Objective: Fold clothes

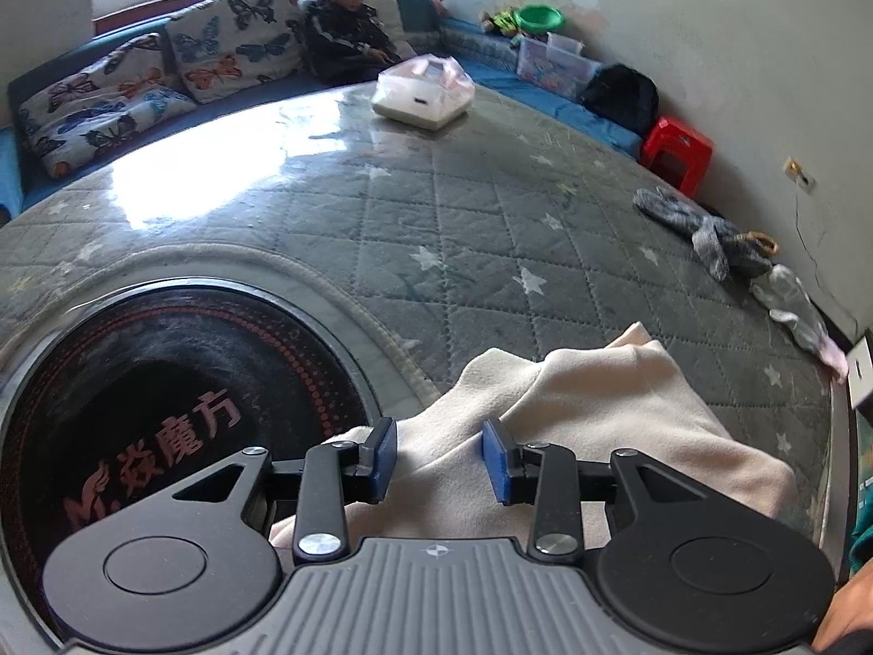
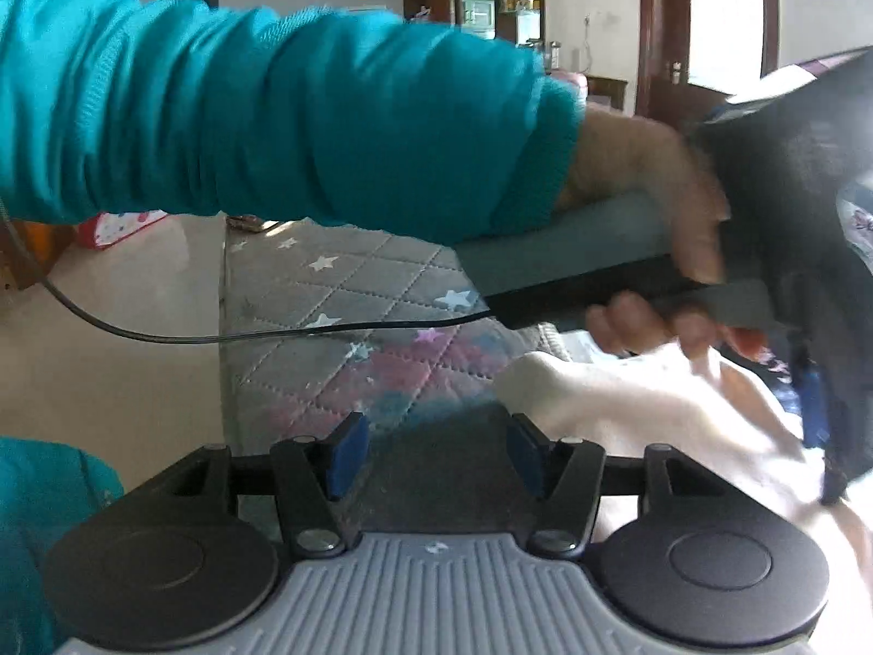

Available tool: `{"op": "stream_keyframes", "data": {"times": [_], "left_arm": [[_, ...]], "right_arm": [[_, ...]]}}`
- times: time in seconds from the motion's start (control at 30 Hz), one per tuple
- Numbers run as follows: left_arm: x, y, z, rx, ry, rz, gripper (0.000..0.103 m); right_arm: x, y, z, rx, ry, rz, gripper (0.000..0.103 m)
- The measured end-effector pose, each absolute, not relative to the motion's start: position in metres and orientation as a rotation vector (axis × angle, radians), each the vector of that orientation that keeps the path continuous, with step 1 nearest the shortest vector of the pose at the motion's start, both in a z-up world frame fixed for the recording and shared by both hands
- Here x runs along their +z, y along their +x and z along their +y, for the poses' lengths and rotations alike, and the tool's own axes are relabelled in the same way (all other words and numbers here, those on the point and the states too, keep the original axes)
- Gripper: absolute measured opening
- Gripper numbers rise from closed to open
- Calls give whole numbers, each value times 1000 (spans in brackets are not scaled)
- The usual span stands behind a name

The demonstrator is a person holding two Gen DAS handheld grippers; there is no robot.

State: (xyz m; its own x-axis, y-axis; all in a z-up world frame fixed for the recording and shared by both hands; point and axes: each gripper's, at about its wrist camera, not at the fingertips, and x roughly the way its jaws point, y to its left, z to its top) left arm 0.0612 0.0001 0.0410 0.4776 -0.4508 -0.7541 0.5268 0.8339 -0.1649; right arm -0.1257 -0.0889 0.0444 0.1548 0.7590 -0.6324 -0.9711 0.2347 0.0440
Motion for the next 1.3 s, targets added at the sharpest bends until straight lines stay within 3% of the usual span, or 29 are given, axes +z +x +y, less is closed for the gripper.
{"op": "stream_keyframes", "data": {"times": [0.6, 0.83, 1.3], "left_arm": [[36, -49, 45, -471, 41, 776, 35], [34, -59, 53, -437, -2, 756, 35], [27, -80, 66, -412, -79, 749, 36]], "right_arm": [[47, -130, -233, 809, -251, 694, 57], [58, -112, -204, 855, -267, 613, 57], [36, -142, -202, 936, -323, 678, 58]]}}
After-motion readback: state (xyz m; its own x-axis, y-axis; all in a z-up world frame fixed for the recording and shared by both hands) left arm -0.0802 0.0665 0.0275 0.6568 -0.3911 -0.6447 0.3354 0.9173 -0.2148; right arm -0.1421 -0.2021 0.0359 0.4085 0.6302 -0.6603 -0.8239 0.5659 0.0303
